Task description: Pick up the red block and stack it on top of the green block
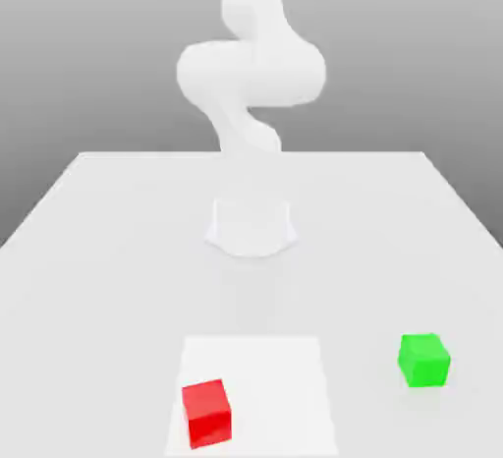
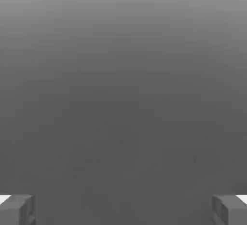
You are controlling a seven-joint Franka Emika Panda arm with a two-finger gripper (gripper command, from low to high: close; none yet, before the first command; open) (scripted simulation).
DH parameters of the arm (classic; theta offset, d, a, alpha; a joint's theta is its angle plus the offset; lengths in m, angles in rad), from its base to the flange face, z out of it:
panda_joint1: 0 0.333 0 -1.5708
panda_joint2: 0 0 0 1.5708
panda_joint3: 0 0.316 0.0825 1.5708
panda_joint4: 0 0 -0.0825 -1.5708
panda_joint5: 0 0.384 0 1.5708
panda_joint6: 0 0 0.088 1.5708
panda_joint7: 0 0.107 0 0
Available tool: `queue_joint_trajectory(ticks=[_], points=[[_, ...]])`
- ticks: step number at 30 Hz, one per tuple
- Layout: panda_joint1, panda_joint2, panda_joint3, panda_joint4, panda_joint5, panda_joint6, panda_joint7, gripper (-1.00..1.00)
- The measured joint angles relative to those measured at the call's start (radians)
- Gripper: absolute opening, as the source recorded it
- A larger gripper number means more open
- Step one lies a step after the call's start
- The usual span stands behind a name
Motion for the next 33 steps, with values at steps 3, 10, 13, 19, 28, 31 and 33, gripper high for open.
queue_joint_trajectory(ticks=[3, 10, 13, 19, 28, 31, 33], points=[[0.024, 0.114, -0.036, -0.025, 0.018, 0.046, -0.061, 0.0], [0.064, 0.37, -0.101, -0.08, 0.064, 0.146, -0.202, 0.0], [0.072, 0.479, -0.118, -0.104, 0.084, 0.189, -0.261, 0.0], [0.068, 0.695, -0.137, -0.151, 0.101, 0.277, -0.366, 0.0], [0.025, 1.013, -0.111, -0.177, 0.113, 0.463, -0.463, 0.0], [0.009, 1.073, -0.09, -0.168, 0.135, 0.511, -0.479, -1.0], [0.009, 1.073, -0.09, -0.168, 0.135, 0.511, -0.479, -1.0]])
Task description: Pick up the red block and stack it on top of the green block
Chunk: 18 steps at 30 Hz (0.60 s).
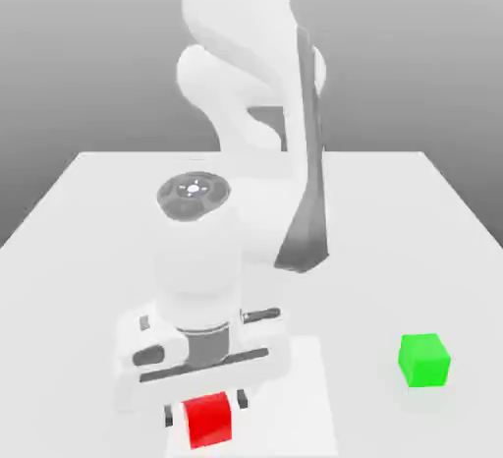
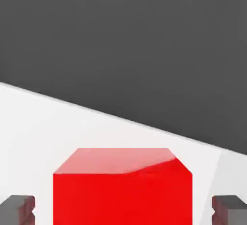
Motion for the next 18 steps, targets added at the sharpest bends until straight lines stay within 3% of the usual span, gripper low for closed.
queue_joint_trajectory(ticks=[4, 9, 15, 18], points=[[-0.001, -0.001, 0.0, 0.0, -0.001, -0.001, 0.001, -1.0], [0.03, -0.158, -0.037, -0.027, -0.067, -0.13, 0.05, -1.0], [0.204, -0.264, 0.109, -0.085, -0.104, -0.179, 0.147, -1.0], [0.385, -0.322, 0.204, -0.119, -0.129, -0.201, 0.215, -1.0]])
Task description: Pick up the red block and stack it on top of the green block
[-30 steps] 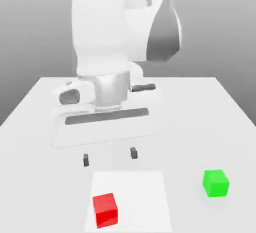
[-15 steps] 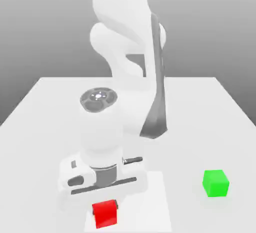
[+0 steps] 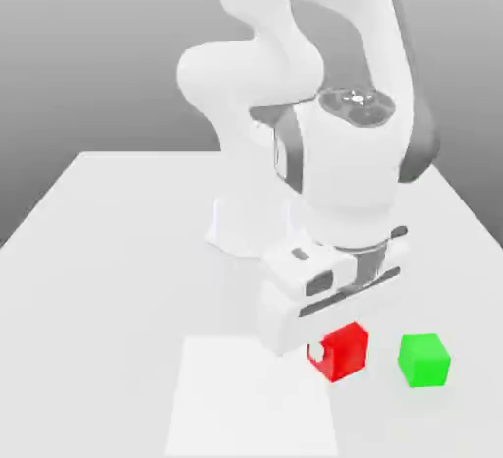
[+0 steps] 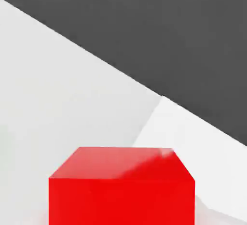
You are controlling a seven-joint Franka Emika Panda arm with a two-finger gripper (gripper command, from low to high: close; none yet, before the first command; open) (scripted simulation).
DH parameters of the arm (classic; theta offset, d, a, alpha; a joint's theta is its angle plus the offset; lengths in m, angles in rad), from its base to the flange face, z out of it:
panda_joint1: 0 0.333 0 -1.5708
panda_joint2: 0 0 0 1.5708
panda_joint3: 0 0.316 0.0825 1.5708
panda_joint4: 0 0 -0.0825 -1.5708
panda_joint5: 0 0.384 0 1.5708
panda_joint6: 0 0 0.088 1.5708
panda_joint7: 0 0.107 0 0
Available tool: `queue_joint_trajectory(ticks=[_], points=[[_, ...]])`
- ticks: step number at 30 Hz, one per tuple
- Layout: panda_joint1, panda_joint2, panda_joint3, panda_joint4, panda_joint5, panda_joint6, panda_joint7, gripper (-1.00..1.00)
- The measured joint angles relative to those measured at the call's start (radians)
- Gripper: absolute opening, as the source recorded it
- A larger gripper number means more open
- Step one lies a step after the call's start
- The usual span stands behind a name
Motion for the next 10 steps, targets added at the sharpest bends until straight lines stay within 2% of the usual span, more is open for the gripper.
queue_joint_trajectory(ticks=[2, 6, 7, 10], points=[[0.083, -0.003, 0.024, -0.014, -0.02, 0.013, 0.039, -1.0], [0.079, 0.119, 0.001, -0.013, -0.056, 0.133, 0.073, -1.0], [0.082, 0.145, -0.003, -0.012, -0.063, 0.159, 0.078, 1.0], [0.082, 0.145, -0.003, -0.012, -0.063, 0.159, 0.078, 1.0]])
